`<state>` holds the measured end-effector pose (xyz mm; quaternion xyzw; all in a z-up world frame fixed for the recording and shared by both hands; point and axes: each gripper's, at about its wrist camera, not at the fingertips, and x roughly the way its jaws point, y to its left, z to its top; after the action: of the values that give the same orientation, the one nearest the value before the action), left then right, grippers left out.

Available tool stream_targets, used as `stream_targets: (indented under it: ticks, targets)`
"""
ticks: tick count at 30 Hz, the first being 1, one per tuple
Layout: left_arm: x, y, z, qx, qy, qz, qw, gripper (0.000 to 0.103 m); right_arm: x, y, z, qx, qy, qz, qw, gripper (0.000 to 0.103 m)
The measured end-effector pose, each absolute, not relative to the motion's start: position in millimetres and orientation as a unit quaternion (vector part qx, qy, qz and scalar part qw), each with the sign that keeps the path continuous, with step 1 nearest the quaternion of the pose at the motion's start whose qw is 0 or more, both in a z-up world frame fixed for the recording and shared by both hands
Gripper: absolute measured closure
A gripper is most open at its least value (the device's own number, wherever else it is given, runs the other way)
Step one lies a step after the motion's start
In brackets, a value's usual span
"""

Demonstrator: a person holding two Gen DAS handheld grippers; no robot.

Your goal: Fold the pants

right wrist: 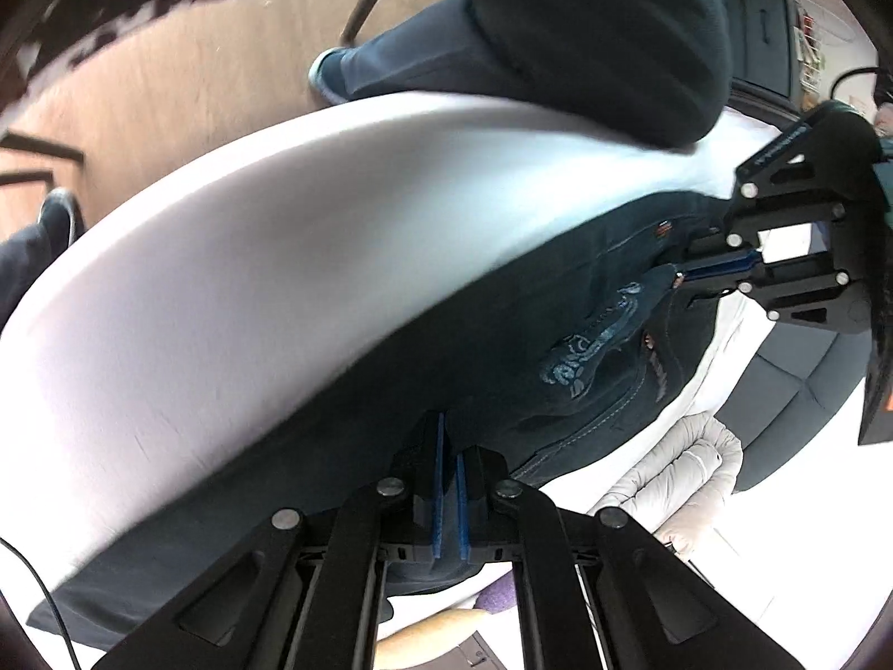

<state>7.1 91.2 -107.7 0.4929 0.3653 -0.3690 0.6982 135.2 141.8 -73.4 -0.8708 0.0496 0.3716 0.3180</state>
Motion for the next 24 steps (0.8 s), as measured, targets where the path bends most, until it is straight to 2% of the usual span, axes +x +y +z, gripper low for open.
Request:
stream_targets:
  ticks: [15,21,24]
  targets:
    - [-15,115,-119,0.460,0.375,-0.357,0.721,0.101,84,145,-88,-0.864,0.070,0.355,0.349,0.099]
    - [-24,128,-105,0.419,0.407,-0.348,0.733,0.093,75,148,-96,-0.855,0.095,0.339,0.380,0.097]
    - [-23,138,-99,0.404,0.434,-0.335,0.732,0.093,74,149,-95,-0.843,0.111,0.334,0.406,0.096]
